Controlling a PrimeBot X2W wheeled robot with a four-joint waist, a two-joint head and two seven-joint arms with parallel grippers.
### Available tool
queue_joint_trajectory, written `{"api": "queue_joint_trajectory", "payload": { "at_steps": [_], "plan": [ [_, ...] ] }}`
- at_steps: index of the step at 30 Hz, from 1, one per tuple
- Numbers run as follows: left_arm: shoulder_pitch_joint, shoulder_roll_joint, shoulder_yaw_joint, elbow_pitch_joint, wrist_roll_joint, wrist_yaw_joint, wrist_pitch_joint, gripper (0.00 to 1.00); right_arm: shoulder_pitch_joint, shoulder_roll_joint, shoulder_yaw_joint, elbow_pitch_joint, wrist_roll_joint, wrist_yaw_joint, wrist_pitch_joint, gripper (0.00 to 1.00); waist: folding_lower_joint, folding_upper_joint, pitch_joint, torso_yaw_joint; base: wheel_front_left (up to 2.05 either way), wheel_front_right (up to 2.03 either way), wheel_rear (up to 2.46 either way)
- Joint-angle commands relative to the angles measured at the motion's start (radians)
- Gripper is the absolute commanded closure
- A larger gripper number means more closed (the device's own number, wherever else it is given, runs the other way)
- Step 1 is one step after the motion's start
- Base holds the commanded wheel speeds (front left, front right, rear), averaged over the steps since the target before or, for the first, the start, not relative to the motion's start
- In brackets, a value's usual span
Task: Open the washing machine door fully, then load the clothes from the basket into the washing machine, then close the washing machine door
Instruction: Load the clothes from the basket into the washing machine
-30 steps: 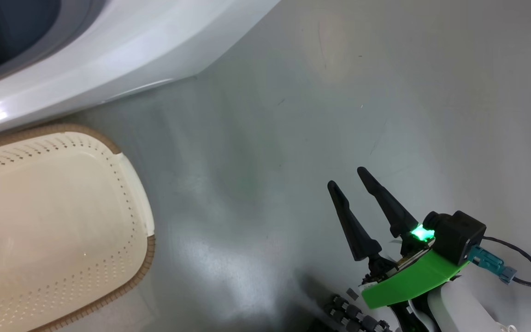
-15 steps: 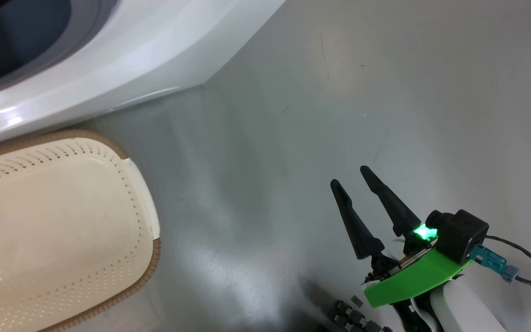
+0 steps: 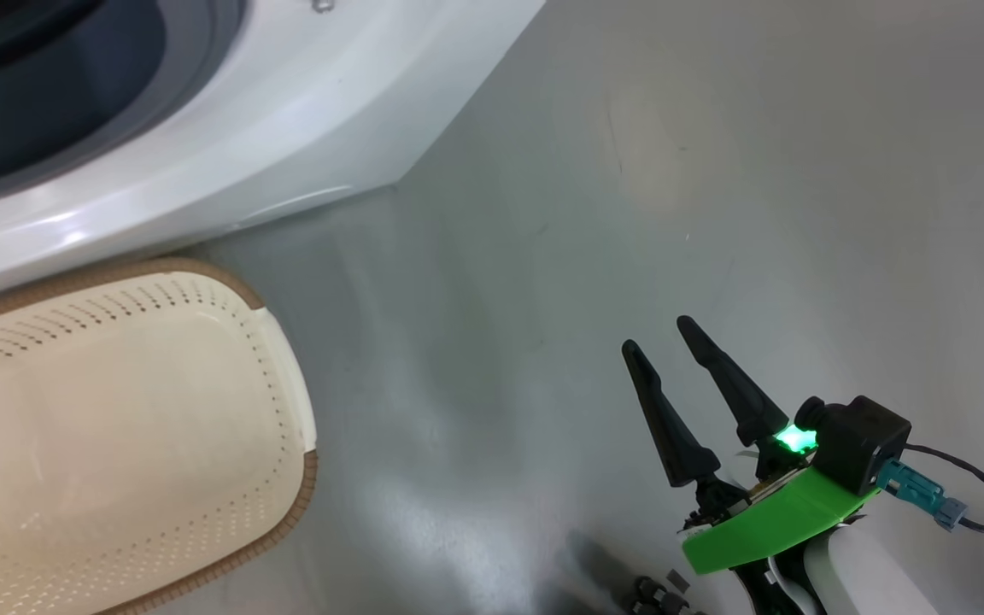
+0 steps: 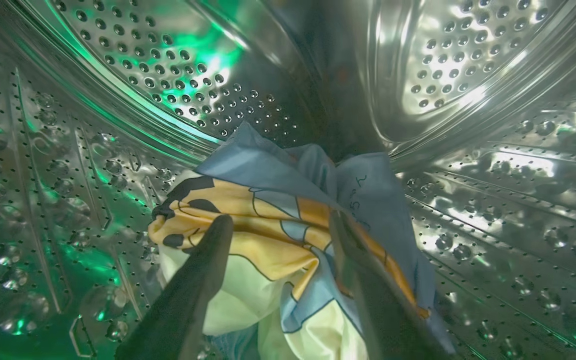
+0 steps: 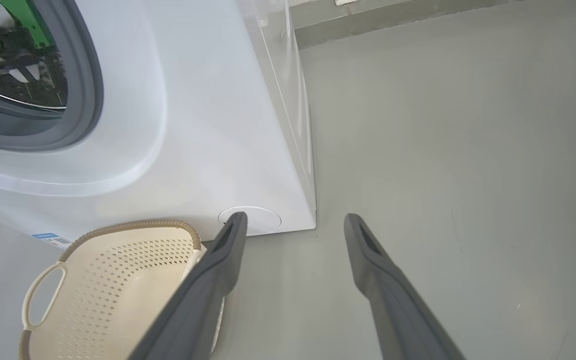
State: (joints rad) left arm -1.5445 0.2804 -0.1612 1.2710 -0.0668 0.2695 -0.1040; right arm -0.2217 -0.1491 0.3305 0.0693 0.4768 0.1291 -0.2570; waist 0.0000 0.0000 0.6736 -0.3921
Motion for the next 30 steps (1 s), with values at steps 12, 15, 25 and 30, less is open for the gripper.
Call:
{"api": "queue_joint_trajectory", "payload": {
  "at_steps": [12,15,25,30],
  "plan": [
    [0.075,-0.018,0.002,0.005,-0.043,0.011,-0.016,0.00,0.054,-0.010,0.006,-0.012,-0.015,0.002,-0.005,0.00,0.0000,0.0000,-0.080,0.019,0.00,0.00,0.00],
    [0.105,-0.029,0.006,0.008,-0.055,0.018,-0.025,0.00,0.061,-0.008,0.001,-0.010,-0.020,0.002,-0.005,0.00,0.0000,0.0000,-0.107,0.025,0.00,0.00,0.00],
    [0.244,-0.091,0.047,0.014,-0.126,0.037,-0.087,0.00,0.082,-0.004,0.000,-0.011,-0.043,0.002,-0.005,0.00,0.0000,0.0000,-0.229,0.069,0.00,0.00,0.00],
    [0.315,-0.125,0.052,0.015,-0.146,0.041,-0.124,0.00,0.096,-0.006,-0.011,-0.010,-0.057,0.002,-0.005,0.00,0.0000,0.0000,-0.286,0.101,0.00,0.00,0.00]
  ]
}}
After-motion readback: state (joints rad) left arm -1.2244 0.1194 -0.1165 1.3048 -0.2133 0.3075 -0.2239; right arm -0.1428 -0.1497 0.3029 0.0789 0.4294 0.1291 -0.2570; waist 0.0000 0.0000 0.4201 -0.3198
